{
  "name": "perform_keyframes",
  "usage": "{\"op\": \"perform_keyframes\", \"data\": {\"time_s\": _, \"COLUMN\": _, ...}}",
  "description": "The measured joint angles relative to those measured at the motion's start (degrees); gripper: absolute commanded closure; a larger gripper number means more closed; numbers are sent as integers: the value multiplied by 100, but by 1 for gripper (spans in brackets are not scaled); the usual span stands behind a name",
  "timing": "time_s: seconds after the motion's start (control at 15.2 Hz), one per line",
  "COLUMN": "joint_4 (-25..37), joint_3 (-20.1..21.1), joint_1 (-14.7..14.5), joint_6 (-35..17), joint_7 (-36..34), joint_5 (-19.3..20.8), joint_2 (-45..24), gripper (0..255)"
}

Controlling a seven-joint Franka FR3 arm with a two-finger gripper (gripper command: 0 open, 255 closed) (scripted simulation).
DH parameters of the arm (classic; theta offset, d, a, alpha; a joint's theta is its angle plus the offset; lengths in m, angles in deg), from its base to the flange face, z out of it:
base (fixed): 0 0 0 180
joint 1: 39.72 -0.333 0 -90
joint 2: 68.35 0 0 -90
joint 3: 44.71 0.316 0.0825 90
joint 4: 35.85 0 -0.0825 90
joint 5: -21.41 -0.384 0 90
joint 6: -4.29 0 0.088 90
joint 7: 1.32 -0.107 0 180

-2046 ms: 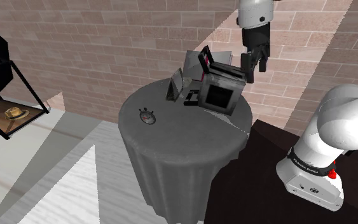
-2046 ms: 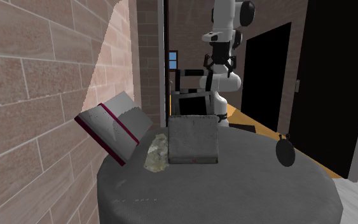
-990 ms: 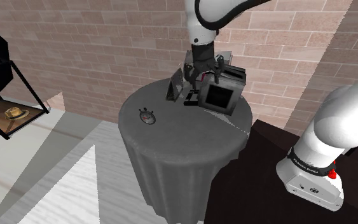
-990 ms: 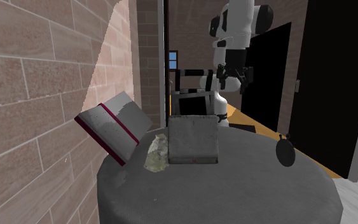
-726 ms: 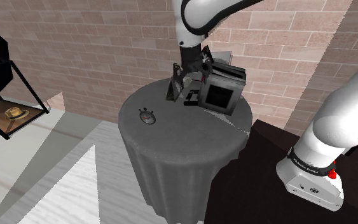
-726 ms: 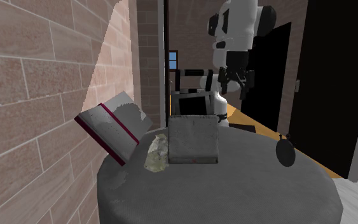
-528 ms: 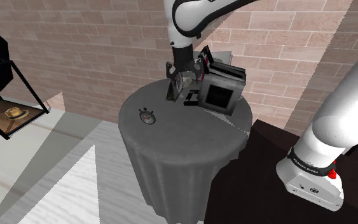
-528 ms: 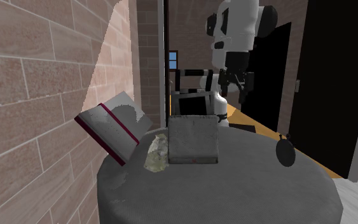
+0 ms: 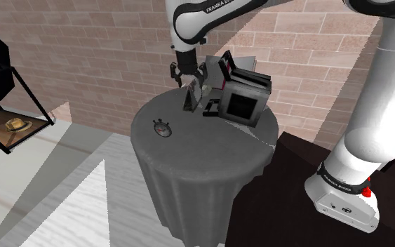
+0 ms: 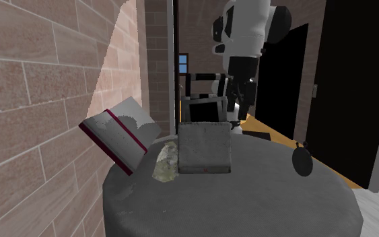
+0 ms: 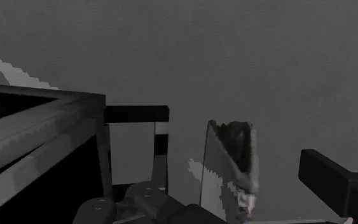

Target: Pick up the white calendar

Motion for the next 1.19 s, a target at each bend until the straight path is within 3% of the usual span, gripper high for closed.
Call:
{"op": "perform_keyframes", "data": {"time_s": 0.2, "joint_4": 512, "joint_3": -121, "joint_1": -36, "joint_6": 9, "joint_7": -446, "joint_5": 209, "joint_2": -433, "gripper": 0}}
{"op": "perform_keyframes", "data": {"time_s": 0.66, "joint_4": 306, "joint_3": -168, "joint_1": -53, "joint_6": -402, "joint_7": -618, "joint_5": 316, "joint_2": -636, "gripper": 0}}
{"op": "perform_keyframes", "data": {"time_s": 0.73, "joint_4": 296, "joint_3": -170, "joint_1": -55, "joint_6": -428, "joint_7": -625, "joint_5": 323, "joint_2": -653, "gripper": 255}}
{"op": "perform_keyframes", "data": {"time_s": 1.19, "joint_4": 291, "joint_3": -173, "joint_1": -54, "joint_6": -453, "joint_7": -628, "joint_5": 330, "joint_2": -664, "gripper": 255}}
